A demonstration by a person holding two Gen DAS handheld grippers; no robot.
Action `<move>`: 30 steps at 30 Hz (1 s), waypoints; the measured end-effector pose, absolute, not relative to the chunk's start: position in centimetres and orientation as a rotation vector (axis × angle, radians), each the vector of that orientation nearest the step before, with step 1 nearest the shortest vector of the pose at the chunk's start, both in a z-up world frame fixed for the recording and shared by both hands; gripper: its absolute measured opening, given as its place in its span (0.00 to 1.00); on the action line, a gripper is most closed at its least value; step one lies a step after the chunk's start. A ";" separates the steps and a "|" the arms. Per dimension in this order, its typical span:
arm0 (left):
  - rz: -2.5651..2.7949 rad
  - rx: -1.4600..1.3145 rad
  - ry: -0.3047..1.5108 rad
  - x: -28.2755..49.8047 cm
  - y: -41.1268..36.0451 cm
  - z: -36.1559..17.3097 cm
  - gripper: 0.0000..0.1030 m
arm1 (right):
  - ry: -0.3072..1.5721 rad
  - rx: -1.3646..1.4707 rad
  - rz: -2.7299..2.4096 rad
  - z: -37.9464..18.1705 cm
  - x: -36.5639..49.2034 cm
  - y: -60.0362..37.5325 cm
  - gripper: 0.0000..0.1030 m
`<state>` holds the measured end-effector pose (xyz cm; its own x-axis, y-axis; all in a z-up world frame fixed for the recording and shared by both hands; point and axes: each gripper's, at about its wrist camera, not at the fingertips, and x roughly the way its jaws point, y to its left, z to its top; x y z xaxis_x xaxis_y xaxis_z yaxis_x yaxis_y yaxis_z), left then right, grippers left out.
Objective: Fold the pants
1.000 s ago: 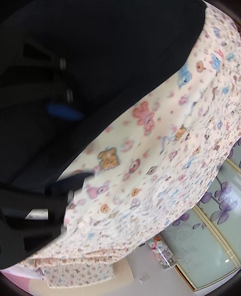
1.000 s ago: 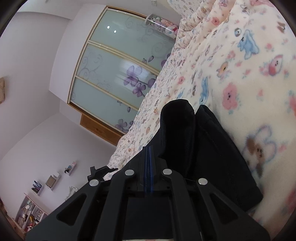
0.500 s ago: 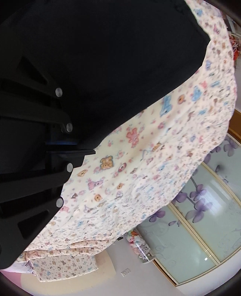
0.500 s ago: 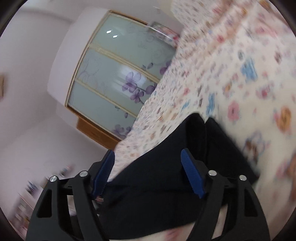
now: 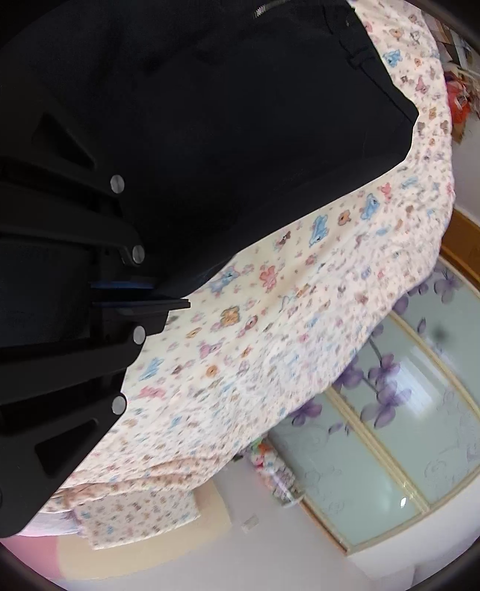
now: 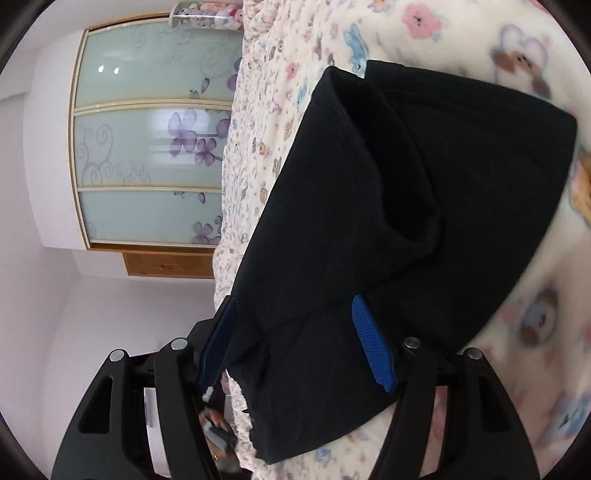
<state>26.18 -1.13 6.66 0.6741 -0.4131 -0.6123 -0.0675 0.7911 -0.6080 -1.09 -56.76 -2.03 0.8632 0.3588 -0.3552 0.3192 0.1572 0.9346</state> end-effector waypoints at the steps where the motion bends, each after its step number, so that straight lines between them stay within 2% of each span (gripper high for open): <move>1: -0.235 -0.626 0.800 24.4 -0.3 6.9 0.04 | 0.575 1.433 0.040 -2.0 -1.4 -56.8 0.67; 5: -0.268 -0.554 0.757 18.0 2.5 5.9 0.04 | 0.560 1.480 0.013 -3.1 -3.6 -57.9 0.74; 9: -0.284 -0.590 0.792 14.9 4.1 3.3 0.04 | 0.490 1.533 -0.066 -4.1 -6.1 -58.9 0.74; 12: -0.282 -0.591 0.818 14.3 4.1 2.1 0.04 | 0.481 1.509 -0.097 -4.1 -6.0 -58.8 0.71; 14: -0.284 -0.590 0.816 14.2 4.1 2.2 0.04 | 0.475 1.461 -0.101 -3.6 -5.4 -58.6 0.62; 19: -0.293 -0.566 0.797 14.0 3.8 3.0 0.05 | 0.557 1.406 -0.098 -3.2 -2.6 -57.7 0.58; 21: -0.291 -0.569 0.799 14.1 3.8 3.1 0.05 | 0.580 1.382 -0.162 -3.7 -1.7 -57.5 0.51; 22: -0.288 -0.572 0.800 14.1 3.9 3.1 0.05 | 0.575 1.371 -0.181 -4.0 -1.4 -57.7 0.37; 23: -0.285 -0.572 0.799 14.1 3.8 3.2 0.05 | 0.570 1.351 -0.197 -4.2 -0.9 -57.8 0.14; 24: -0.282 -0.570 0.797 14.1 3.7 3.3 0.05 | 0.553 1.328 -0.202 -4.3 -0.5 -58.2 0.06; 26: -0.281 -0.569 0.780 13.7 3.5 3.7 0.05 | 0.502 1.322 -0.169 -3.9 -1.2 -58.7 0.04; 30: -0.317 -0.588 0.716 11.7 3.1 4.4 0.05 | 0.231 1.139 -0.111 1.9 -4.4 -59.7 0.04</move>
<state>11.65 3.14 4.35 0.7172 -0.4629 -0.5209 0.0745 0.7942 -0.6031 -4.43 -59.72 1.94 0.9707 0.0302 -0.2382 0.2044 0.4166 0.8858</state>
